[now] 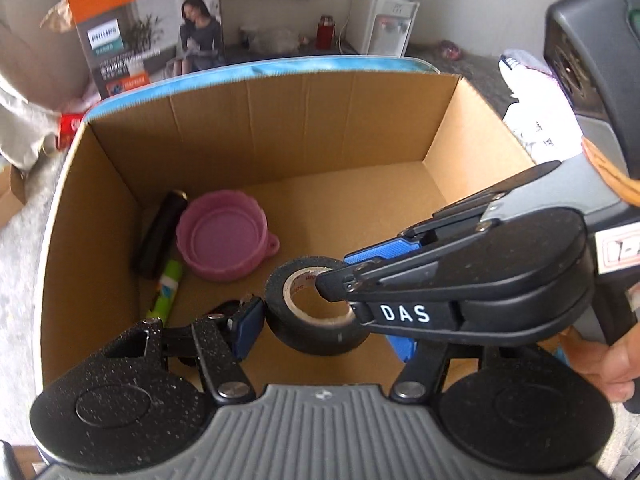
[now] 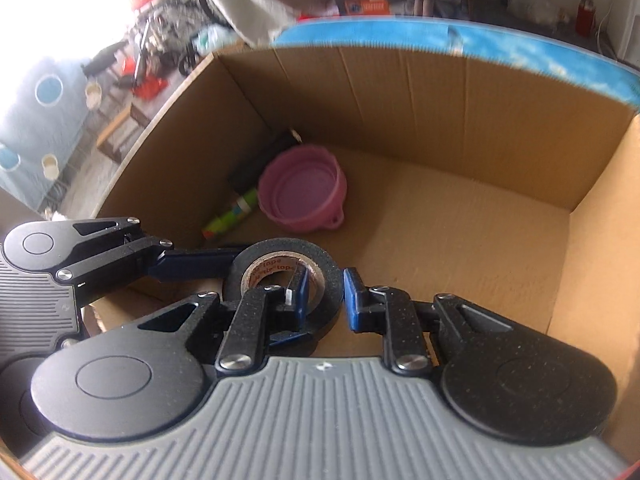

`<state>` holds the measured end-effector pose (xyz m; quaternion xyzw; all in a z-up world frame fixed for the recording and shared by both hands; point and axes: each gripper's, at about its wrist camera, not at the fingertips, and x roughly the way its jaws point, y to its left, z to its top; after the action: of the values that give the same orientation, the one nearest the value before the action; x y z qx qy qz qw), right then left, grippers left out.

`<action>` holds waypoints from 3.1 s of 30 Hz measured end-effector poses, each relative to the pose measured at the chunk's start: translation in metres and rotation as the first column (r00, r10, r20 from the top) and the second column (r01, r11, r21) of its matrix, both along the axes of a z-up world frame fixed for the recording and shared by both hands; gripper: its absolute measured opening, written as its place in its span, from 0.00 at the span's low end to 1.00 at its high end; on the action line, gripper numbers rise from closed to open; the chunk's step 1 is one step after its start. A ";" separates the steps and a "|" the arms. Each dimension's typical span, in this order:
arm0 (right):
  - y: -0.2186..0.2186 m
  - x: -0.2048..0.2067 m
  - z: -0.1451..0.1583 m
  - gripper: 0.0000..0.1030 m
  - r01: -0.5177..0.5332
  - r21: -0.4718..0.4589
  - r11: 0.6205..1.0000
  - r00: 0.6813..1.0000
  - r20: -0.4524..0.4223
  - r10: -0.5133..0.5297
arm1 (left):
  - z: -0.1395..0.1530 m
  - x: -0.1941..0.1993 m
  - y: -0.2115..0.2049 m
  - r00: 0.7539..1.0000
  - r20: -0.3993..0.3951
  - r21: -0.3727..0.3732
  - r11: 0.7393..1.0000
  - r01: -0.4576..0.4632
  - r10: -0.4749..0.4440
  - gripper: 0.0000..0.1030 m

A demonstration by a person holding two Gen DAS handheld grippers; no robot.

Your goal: Organize rigid objects

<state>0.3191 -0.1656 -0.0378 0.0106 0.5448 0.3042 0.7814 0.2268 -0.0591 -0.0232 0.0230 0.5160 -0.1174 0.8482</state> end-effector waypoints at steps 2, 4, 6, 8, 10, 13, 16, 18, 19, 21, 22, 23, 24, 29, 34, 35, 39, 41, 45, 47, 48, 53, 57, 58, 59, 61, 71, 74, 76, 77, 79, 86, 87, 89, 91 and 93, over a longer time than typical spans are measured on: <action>0.003 0.004 -0.006 0.19 -0.015 -0.012 1.000 0.999 -0.028 0.015 | -0.002 -0.001 -0.001 1.000 -0.015 -0.001 1.000 -0.001 0.001 0.67; 0.005 0.008 -0.010 0.19 -0.024 -0.011 1.000 0.998 -0.054 0.023 | -0.004 0.000 -0.001 1.000 -0.019 0.002 1.000 -0.008 0.008 0.68; 0.004 0.008 -0.009 0.19 -0.023 -0.011 1.000 0.998 -0.052 0.022 | -0.004 0.001 0.000 1.000 -0.021 0.001 1.000 -0.013 0.013 0.68; 0.002 0.008 -0.009 0.19 -0.013 -0.002 1.000 0.999 -0.053 0.012 | -0.003 0.001 0.001 1.000 -0.020 -0.007 1.000 -0.017 0.017 0.68; -0.003 0.008 -0.008 0.19 0.009 0.023 1.000 0.999 -0.053 -0.008 | 0.001 -0.001 0.003 1.000 -0.010 -0.014 1.000 -0.024 0.023 0.69; -0.017 -0.001 0.002 0.21 0.044 0.077 0.996 0.999 -0.035 -0.041 | 0.009 -0.007 0.004 1.000 0.016 -0.022 0.999 -0.026 0.026 0.71; -0.033 -0.016 0.018 0.22 0.081 0.133 0.988 0.997 -0.007 -0.080 | 0.021 -0.015 0.005 0.998 0.050 -0.027 0.999 -0.026 0.028 0.71; -0.045 -0.031 0.030 0.24 0.108 0.165 0.980 0.993 0.025 -0.114 | 0.030 -0.021 0.007 0.997 0.075 -0.035 0.999 -0.024 0.026 0.71; -0.052 -0.039 0.036 0.26 0.121 0.184 0.975 0.990 0.045 -0.131 | 0.034 -0.024 0.008 0.996 0.086 -0.045 0.999 -0.019 0.023 0.71; -0.067 -0.057 0.050 0.27 0.150 0.228 0.962 0.982 0.080 -0.172 | 0.043 -0.033 0.008 0.993 0.119 -0.055 0.998 -0.016 0.022 0.71; -0.075 -0.066 0.056 0.28 0.166 0.255 0.953 0.977 0.093 -0.195 | 0.047 -0.039 0.007 0.990 0.138 -0.053 0.999 -0.010 0.017 0.71; -0.083 -0.076 0.061 0.28 0.180 0.286 0.941 0.970 0.104 -0.218 | 0.051 -0.045 0.006 0.988 0.156 -0.051 0.999 -0.006 0.014 0.71; -0.091 -0.087 0.066 0.29 0.195 0.318 0.928 0.963 0.115 -0.242 | 0.055 -0.051 0.005 0.985 0.171 -0.050 0.999 -0.002 0.011 0.71; -0.126 -0.142 0.077 0.41 0.274 0.445 0.852 0.917 0.148 -0.372 | 0.067 -0.085 0.000 0.972 0.235 -0.056 0.998 0.037 -0.023 0.74; -0.146 -0.187 0.063 0.50 0.364 0.483 0.796 0.868 0.134 -0.478 | 0.063 -0.109 -0.004 0.958 0.276 -0.030 0.996 0.083 -0.071 0.78; -0.147 -0.194 0.057 0.52 0.382 0.482 0.789 0.861 0.126 -0.494 | 0.061 -0.112 -0.002 0.958 0.275 -0.030 0.996 0.087 -0.076 0.78; -0.146 -0.212 0.031 0.54 0.435 0.470 0.768 0.843 0.088 -0.531 | 0.052 -0.124 0.001 0.961 0.262 -0.064 0.992 0.105 -0.085 0.80; -0.144 -0.217 0.018 0.55 0.453 0.469 0.758 0.841 0.059 -0.538 | 0.047 -0.133 -0.001 0.957 0.274 -0.050 0.992 0.117 -0.099 0.82; -0.139 -0.224 -0.005 0.55 0.468 0.477 0.744 0.841 0.017 -0.540 | 0.032 -0.145 -0.007 0.950 0.286 -0.002 0.991 0.132 -0.126 0.84; -0.137 -0.224 -0.009 0.57 0.469 0.478 0.743 0.842 0.011 -0.539 | 0.024 -0.149 -0.010 0.949 0.285 0.013 0.991 0.135 -0.133 0.85; -0.136 -0.225 -0.012 0.58 0.466 0.477 0.745 0.844 0.012 -0.536 | 0.020 -0.151 -0.011 0.949 0.285 0.020 0.990 0.138 -0.138 0.85; -0.128 -0.222 -0.008 0.60 0.443 0.468 0.765 0.855 0.036 -0.517 | 0.000 -0.160 -0.017 0.943 0.287 0.051 0.986 0.161 -0.169 0.85; -0.114 -0.219 -0.002 0.61 0.395 0.458 0.797 0.874 0.080 -0.479 | -0.011 -0.163 -0.027 0.928 0.313 0.105 0.979 0.176 -0.201 0.85; -0.110 -0.219 0.000 0.61 0.380 0.454 0.805 0.878 0.095 -0.468 | -0.012 -0.164 -0.029 0.923 0.324 0.118 0.977 0.178 -0.207 0.84; -0.106 -0.218 0.002 0.61 0.364 0.452 0.814 0.883 0.110 -0.456 | -0.014 -0.165 -0.031 0.919 0.332 0.125 0.975 0.182 -0.214 0.84; -0.097 -0.215 0.006 0.61 0.332 0.452 0.828 0.892 0.135 -0.432 | -0.015 -0.165 -0.033 0.911 0.347 0.129 0.973 0.189 -0.223 0.84; -0.062 -0.194 0.013 0.49 0.250 0.424 0.871 0.913 0.195 -0.357 | -0.022 -0.153 -0.036 0.904 0.360 0.127 0.972 0.198 -0.231 0.58; -0.053 -0.189 0.015 0.39 0.226 0.409 0.884 0.921 0.207 -0.331 | -0.023 -0.150 -0.034 0.907 0.354 0.110 0.974 0.200 -0.227 0.52; -0.047 -0.187 0.014 0.29 0.216 0.394 0.893 0.923 0.214 -0.318 | -0.023 -0.149 -0.033 0.906 0.357 0.108 0.974 0.201 -0.227 0.50; -0.045 -0.186 0.014 0.21 0.214 0.386 0.897 0.923 0.220 -0.315 | -0.024 -0.149 -0.033 0.905 0.358 0.111 0.973 0.202 -0.229 0.50; -0.042 -0.185 0.013 0.14 0.210 0.375 0.903 0.923 0.229 -0.309 | -0.024 -0.148 -0.033 0.903 0.361 0.118 0.972 0.202 -0.231 0.49; -0.046 -0.186 0.013 0.10 0.198 0.367 0.909 0.917 0.258 -0.304 | -0.024 -0.147 -0.037 0.903 0.360 0.115 0.972 0.205 -0.233 0.49; -0.047 -0.186 0.014 0.10 0.199 0.364 0.910 0.916 0.261 -0.304 | -0.024 -0.146 -0.039 0.903 0.359 0.111 0.972 0.207 -0.234 0.49; -0.050 -0.187 0.015 0.10 0.200 0.357 0.912 0.915 0.265 -0.304 | -0.024 -0.146 -0.042 0.904 0.358 0.105 0.972 0.211 -0.235 0.49; -0.054 -0.188 0.015 0.10 0.205 0.351 0.914 0.913 0.269 -0.308 | -0.023 -0.146 -0.046 0.902 0.357 0.096 0.971 0.220 -0.240 0.49; -0.060 -0.190 0.017 0.10 0.212 0.344 0.915 0.909 0.275 -0.314 | -0.022 -0.147 -0.050 0.900 0.357 0.084 0.969 0.234 -0.248 0.49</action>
<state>0.1288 -0.2253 -0.0212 0.1556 0.3486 0.2732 0.8830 0.0798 -0.1096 -0.0455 0.1244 0.3448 -0.2049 0.9076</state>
